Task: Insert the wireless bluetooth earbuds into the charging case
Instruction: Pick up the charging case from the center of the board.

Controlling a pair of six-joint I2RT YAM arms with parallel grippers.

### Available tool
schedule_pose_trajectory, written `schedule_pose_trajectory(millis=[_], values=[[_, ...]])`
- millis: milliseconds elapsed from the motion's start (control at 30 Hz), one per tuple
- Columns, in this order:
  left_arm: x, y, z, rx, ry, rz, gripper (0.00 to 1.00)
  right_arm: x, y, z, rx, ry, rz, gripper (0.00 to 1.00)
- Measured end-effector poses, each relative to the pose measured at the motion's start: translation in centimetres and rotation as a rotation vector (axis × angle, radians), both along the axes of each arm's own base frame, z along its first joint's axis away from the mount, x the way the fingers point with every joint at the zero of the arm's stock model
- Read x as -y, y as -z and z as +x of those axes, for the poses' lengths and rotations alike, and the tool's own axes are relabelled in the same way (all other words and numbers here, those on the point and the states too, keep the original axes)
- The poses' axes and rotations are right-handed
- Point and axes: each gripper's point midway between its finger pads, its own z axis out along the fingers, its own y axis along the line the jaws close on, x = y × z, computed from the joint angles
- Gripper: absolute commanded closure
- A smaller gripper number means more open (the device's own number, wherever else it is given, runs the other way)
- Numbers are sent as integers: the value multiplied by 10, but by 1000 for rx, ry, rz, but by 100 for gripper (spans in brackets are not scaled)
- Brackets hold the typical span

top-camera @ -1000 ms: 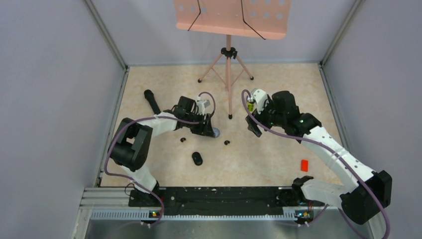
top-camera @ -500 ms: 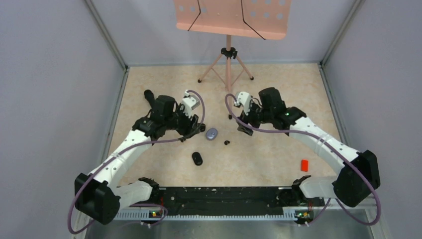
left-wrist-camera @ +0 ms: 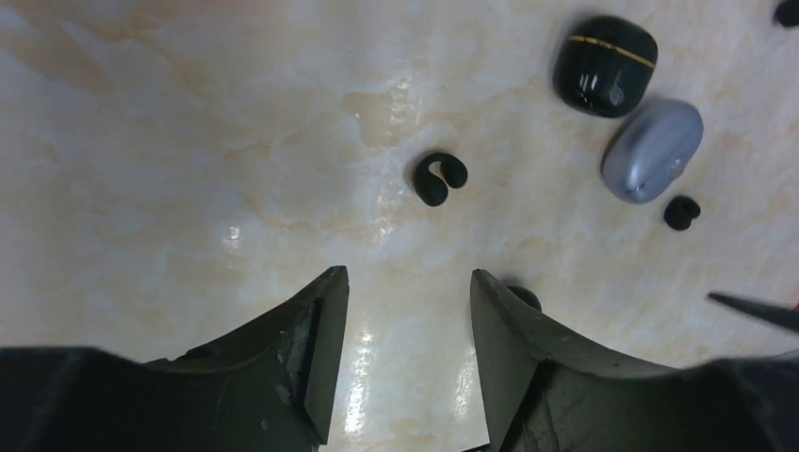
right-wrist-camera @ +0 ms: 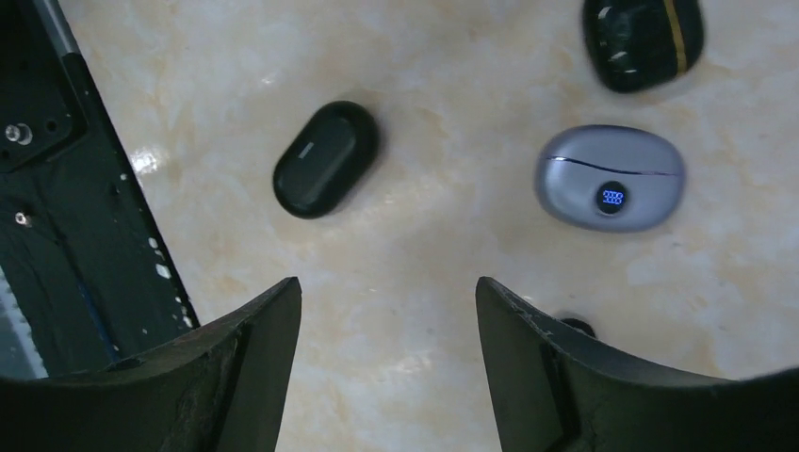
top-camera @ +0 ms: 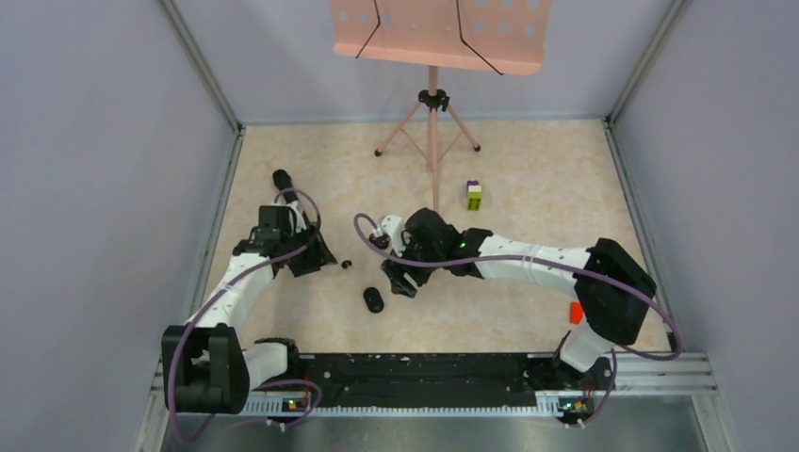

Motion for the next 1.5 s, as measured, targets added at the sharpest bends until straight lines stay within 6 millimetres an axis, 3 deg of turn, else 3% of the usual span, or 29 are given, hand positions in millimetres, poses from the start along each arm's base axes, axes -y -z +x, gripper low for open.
schedule_pose_trajectory(millis=[133,367,600,767,1000,1133,1367,1500], values=[[-17,1,7,-1,-134,-38,43,-25,16,-24,-19,29,-36,34],[-55,-10,24,55,-337,-65,41,-77,35,-18,-28,128,-59,35],[-70,-29,24,138,-398,-50,41,-93,51,-27,-4,171,-107,34],[-69,-31,21,150,-410,-62,41,-93,61,-35,26,185,-150,37],[-68,-32,21,145,-420,-78,42,-82,74,-32,46,218,-213,40],[-67,-30,21,134,-422,-86,42,-79,75,-30,59,226,-222,51],[-63,-24,21,100,-418,-112,44,-73,79,-30,72,221,-232,46],[-57,-26,24,105,-399,-148,45,-66,79,-30,70,210,-236,63]])
